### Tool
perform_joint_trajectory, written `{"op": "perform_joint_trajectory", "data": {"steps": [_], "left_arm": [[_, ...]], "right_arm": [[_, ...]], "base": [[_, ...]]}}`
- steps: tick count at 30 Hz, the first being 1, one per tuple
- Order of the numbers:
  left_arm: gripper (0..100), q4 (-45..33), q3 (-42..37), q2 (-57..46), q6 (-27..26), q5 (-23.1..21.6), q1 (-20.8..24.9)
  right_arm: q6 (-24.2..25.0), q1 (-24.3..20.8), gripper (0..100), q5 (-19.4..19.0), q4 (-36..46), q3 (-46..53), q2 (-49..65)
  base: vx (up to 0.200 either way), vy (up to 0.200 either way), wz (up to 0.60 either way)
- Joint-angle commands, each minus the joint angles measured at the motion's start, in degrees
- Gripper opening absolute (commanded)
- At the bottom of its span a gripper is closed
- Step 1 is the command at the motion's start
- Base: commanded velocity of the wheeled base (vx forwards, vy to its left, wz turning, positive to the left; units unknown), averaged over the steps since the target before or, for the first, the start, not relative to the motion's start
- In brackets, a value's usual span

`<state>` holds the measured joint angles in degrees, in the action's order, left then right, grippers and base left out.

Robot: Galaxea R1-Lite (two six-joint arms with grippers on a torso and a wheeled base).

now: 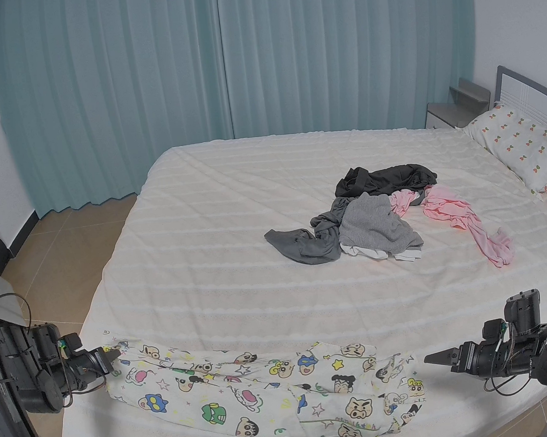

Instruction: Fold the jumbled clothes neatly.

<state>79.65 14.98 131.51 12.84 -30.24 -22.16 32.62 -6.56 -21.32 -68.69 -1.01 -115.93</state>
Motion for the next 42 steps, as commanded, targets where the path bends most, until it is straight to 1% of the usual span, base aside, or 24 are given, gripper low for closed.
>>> {"op": "perform_joint_trajectory", "data": {"steps": [1,3,7,8,10,11,13,16,18,21,22,25,27,28,30,32,33,34,36,37,38,40,41,42], "left_arm": [[0,-5.65,6.90,-2.40,0.08,-2.54,-9.48],[0,-9.17,9.98,-2.93,0.17,-2.63,-12.03],[0,-20.94,17.89,-5.21,0.08,-2.63,-16.77],[0,-24.37,20.09,-5.74,0.08,-2.63,-17.65],[0,-26.04,21.23,-6.00,0.08,-2.63,-18.09],[0,-29.29,23.87,-6.80,0.08,-2.54,-18.97],[0,-30.96,25.10,-7.94,0.08,-2.27,-19.15],[0,-31.67,24.66,-9.78,0.00,-2.01,-18.71],[0,-31.75,23.43,-11.37,0.00,-1.92,-17.48],[0,-31.58,19.03,-14.79,-0.09,-0.52,-13.78],[0,-31.67,16.83,-16.55,-0.09,0.80,-11.24],[0,-31.49,13.32,-19.45,0.00,3.70,-6.40],[0,-31.49,10.15,-22.18,0.26,7.22,-0.25],[0,-31.49,9.72,-22.53,0.52,7.92,0.98],[0,-31.49,7.96,-24.72,3.69,11.26,8.01],[0,-31.49,7.43,-25.96,7.47,13.90,13.99],[0,-31.49,7.43,-26.48,10.81,16.53,19.00],[0,-31.49,7.52,-26.57,13.09,18.91,22.87],[0,-31.40,8.13,-26.31,16.08,22.95,28.58],[0,-31.23,8.75,-26.04,18.10,26.64,33.50],[0,-31.23,9.01,-25.87,18.72,27.52,34.99],[0,-31.14,10.51,-23.93,21.62,31.21,41.50],[0,-31.14,10.51,-23.93,21.62,31.21,41.50],[0,-31.14,12.53,-21.56,24.08,34.46,46.51]], "right_arm": [[-0.10,-0.03,100,-0.04,0.05,0.92,-0.17],[-0.01,-0.03,100,-0.04,0.05,0.92,-0.17],[-0.01,-0.03,100,-0.04,0.05,0.92,-0.35],[-0.01,-0.03,100,-0.04,0.05,0.92,-0.35],[-0.10,-0.03,100,-0.04,-0.04,0.92,-0.43],[-0.01,-0.03,100,-0.04,-0.04,0.92,-0.43],[-0.10,-0.03,100,-0.04,-0.04,0.92,-0.35],[-0.10,-0.03,100,-0.04,0.05,0.92,-0.35],[-0.10,-0.03,100,-0.04,0.05,0.92,-0.35],[-0.10,-0.03,100,-0.04,0.05,0.92,-0.35],[-0.10,-0.03,100,-0.04,0.05,0.92,-0.35],[-0.10,-0.12,100,-0.04,0.05,0.92,-0.35],[-0.10,-0.12,100,-0.04,-0.04,0.92,-0.43],[-0.10,-0.12,100,-0.04,-0.04,0.92,-0.43],[-0.10,-0.12,100,-0.04,-0.04,0.92,-0.43],[-0.10,-0.12,100,-0.04,-0.04,0.92,-0.43],[-0.10,-0.12,100,-0.04,-0.04,0.92,-0.43],[-0.10,-0.12,100,-0.04,-0.04,0.92,-0.43],[-0.10,-0.03,100,-0.04,-0.04,0.92,-0.43],[-0.10,-0.03,100,-0.04,-0.04,0.92,-0.52],[-0.10,-0.03,100,-0.04,-0.04,0.92,-0.52],[-0.10,-0.12,100,-0.04,-0.04,0.92,-0.61],[-0.10,-0.12,100,-0.04,-0.04,0.92,-0.61],[-0.10,-0.12,100,-0.04,-0.04,0.92,-0.61]], "base": [[0.000,0.000,0.00],[0.000,0.000,0.00],[0.000,0.000,0.00],[0.000,0.000,0.00],[0.000,0.000,0.00],[0.000,0.000,0.00],[0.000,0.000,0.00],[0.000,0.000,0.00],[0.000,0.000,0.00],[0.000,0.000,0.00],[0.000,0.000,0.00],[0.000,0.000,0.00],[0.000,0.000,0.00],[0.000,0.000,0.00],[0.000,0.000,0.00],[0.000,0.000,0.00],[0.000,0.000,0.00],[0.000,0.000,0.00],[0.000,0.000,0.00],[0.000,0.000,0.00],[0.000,0.000,0.00],[0.000,0.000,0.00],[0.000,0.000,0.00],[0.000,0.000,0.00]]}}
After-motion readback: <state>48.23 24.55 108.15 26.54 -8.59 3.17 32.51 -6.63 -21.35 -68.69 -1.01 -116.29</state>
